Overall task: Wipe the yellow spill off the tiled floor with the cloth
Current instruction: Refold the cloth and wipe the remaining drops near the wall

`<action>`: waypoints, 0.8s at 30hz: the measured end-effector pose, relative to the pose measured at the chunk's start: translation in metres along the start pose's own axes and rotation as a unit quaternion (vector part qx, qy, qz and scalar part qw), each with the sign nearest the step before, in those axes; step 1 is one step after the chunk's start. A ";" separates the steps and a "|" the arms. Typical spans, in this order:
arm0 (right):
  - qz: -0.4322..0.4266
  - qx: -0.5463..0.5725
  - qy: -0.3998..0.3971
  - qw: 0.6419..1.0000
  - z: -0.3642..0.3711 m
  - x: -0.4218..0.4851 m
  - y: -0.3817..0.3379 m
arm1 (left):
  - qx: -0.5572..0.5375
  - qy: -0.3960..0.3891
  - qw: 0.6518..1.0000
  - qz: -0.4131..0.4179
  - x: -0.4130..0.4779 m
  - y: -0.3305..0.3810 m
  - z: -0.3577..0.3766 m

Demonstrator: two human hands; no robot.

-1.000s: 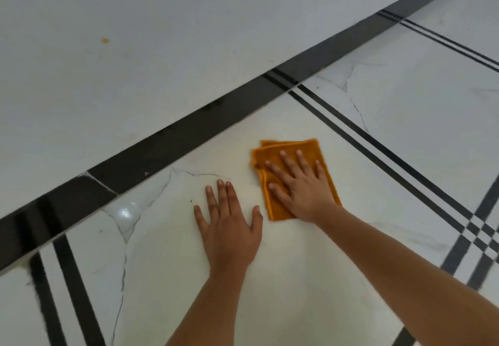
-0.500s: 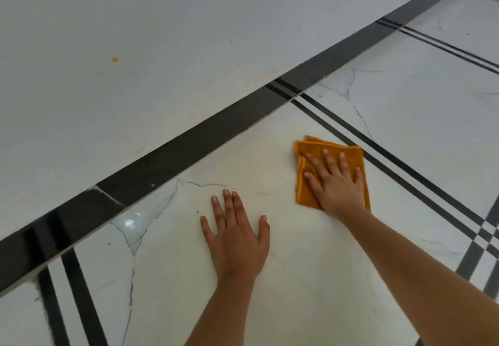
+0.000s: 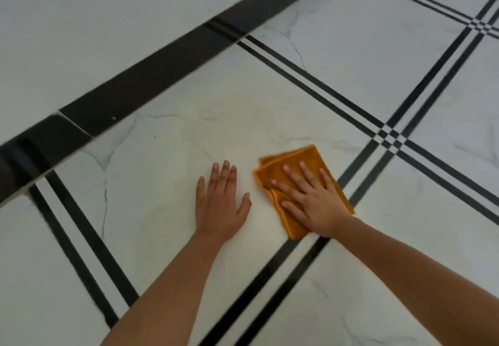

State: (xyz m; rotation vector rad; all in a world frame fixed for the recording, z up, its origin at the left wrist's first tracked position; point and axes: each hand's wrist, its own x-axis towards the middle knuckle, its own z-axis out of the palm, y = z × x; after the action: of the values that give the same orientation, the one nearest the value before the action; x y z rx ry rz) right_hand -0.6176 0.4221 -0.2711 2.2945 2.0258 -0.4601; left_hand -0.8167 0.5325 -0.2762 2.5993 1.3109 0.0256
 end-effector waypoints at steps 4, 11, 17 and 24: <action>0.183 0.039 0.017 0.982 0.002 -0.037 0.053 | 0.054 -0.119 0.991 0.020 -0.044 0.008 -0.008; -0.078 -0.009 -0.036 0.996 0.015 -0.093 0.033 | 0.130 -0.231 0.964 0.035 -0.104 0.057 -0.015; 0.188 0.078 0.023 0.979 0.015 -0.076 0.023 | 0.027 -0.131 0.983 -0.124 -0.143 0.095 0.012; -0.133 -0.020 0.018 0.991 0.049 -0.131 -0.023 | 0.022 -0.060 0.971 -0.232 -0.221 0.080 0.028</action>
State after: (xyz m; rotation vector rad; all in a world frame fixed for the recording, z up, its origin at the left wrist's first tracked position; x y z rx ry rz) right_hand -0.6623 0.2885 -0.2811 2.0319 2.3482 -0.3863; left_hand -0.8823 0.3057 -0.2671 2.2196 1.8496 -0.2380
